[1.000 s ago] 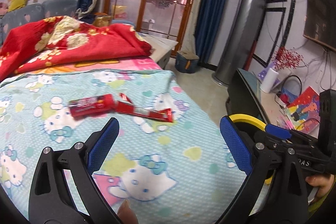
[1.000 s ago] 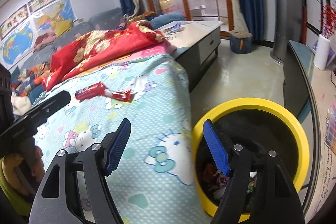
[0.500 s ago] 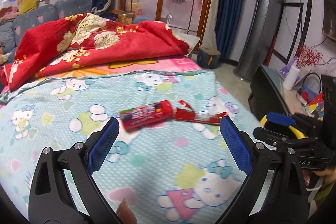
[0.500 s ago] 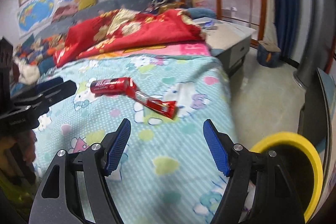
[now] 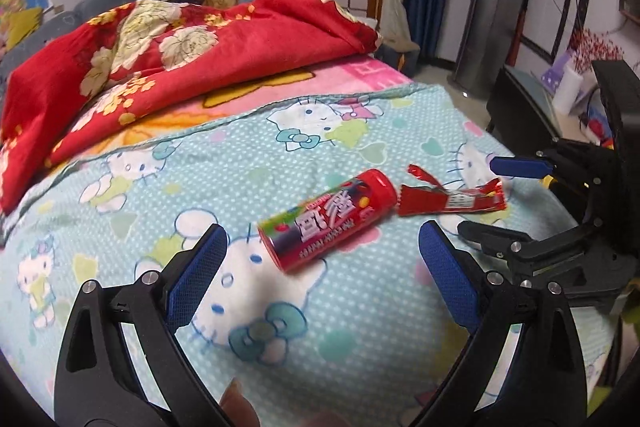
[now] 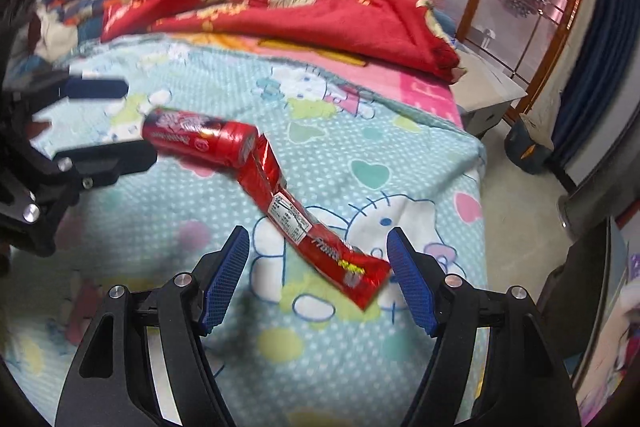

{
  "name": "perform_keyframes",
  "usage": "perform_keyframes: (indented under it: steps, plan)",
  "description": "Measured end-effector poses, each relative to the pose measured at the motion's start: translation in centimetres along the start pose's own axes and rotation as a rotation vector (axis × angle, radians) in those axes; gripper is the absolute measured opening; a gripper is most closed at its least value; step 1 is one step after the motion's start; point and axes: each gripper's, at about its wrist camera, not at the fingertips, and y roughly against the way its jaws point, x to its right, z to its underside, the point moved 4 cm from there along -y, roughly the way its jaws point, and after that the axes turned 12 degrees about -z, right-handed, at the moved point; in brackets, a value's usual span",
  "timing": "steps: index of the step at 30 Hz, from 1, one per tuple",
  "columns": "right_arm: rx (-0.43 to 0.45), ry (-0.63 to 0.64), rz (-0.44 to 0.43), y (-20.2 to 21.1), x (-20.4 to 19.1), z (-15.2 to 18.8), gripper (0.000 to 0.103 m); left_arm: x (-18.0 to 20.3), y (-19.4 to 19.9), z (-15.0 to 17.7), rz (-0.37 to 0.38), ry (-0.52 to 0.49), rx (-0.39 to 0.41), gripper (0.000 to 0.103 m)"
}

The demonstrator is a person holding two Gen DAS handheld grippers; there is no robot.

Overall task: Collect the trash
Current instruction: 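Grasp the red candy bar wrapper with the right tool while the left tool grasps the red can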

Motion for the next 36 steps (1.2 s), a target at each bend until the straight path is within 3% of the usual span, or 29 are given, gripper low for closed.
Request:
perform_keyframes:
  steps: [3, 5, 6, 10, 13, 21, 26, 36]
  plan:
    - [-0.032, -0.005, -0.028, -1.2, 0.1, 0.2, 0.061, -0.1, -1.3, -0.3, 0.047, -0.009, -0.034, 0.088]
    - [-0.031, -0.044, -0.083, -1.6, 0.2, 0.4, 0.048, -0.1, -2.5, -0.4, 0.051, -0.026, -0.063, 0.088]
    - [-0.021, -0.08, -0.111, -1.5, 0.4, 0.6, 0.046, -0.1, -3.0, -0.6, 0.05, -0.034, -0.07, 0.088]
    - [-0.004, -0.116, -0.132, -0.9, 0.2, 0.9, 0.028, 0.0, -4.3, -0.8, 0.094, -0.037, -0.099, 0.088]
    - [0.009, -0.164, -0.155, -0.4, 0.4, 1.3, 0.016, 0.3, -5.0, -0.7, 0.11, -0.045, -0.126, 0.073]
    - [0.06, -0.275, -0.19, 1.4, 0.9, 3.1, 0.013, 0.5, -4.9, 0.1, 0.105, -0.053, -0.126, 0.055]
    - [0.075, -0.303, -0.192, 2.3, 0.5, 4.1, 0.013, 0.8, -4.2, 0.7, 0.086, -0.063, -0.12, 0.037]
    - [0.11, -0.359, -0.186, 4.3, 0.3, 6.0, 0.013, 2.3, -2.2, 2.0, 0.106, -0.042, -0.092, 0.03]
